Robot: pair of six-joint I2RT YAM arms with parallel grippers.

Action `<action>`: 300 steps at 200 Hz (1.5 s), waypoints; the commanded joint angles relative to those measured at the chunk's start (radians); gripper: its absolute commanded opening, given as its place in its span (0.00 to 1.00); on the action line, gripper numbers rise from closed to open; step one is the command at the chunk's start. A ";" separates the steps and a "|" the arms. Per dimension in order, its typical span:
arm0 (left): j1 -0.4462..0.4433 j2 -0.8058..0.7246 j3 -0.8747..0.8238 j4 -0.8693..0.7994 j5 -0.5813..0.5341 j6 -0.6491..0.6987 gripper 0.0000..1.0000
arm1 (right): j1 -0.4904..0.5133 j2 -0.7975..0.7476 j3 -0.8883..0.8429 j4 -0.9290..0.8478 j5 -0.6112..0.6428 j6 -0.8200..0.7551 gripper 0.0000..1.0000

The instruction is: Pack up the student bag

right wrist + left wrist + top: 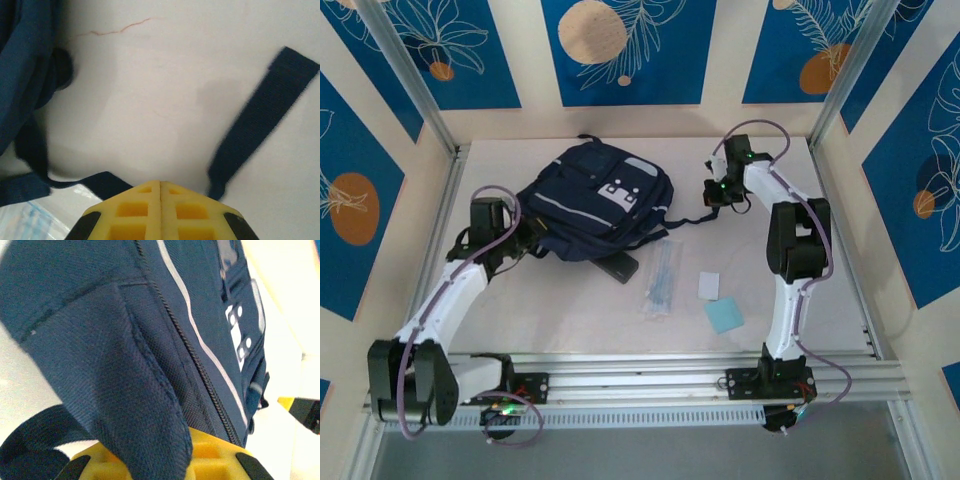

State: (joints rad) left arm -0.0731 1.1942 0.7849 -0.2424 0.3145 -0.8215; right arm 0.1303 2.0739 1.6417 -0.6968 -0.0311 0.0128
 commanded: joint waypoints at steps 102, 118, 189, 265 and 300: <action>-0.001 0.211 0.011 -0.026 0.042 0.414 0.00 | 0.319 -0.118 0.007 0.122 0.043 0.135 0.49; -0.001 0.232 0.011 -0.060 -0.032 0.438 0.00 | 0.331 -0.077 0.051 0.120 0.060 0.150 0.57; -0.001 0.306 -0.011 -0.018 0.011 0.427 0.00 | 0.326 0.133 0.237 0.143 0.058 0.181 0.74; -0.002 0.288 0.032 -0.034 0.018 0.384 0.00 | 0.380 0.070 0.062 0.197 -0.111 0.202 0.71; -0.002 0.291 0.074 -0.016 0.020 0.348 0.00 | 0.436 -0.110 -0.158 0.313 -0.180 0.301 0.71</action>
State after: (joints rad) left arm -0.0742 1.4883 0.8074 -0.2588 0.3382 -0.4541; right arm 0.5034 2.0850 1.5902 -0.4210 -0.0753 0.2348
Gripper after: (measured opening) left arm 0.108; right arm 0.713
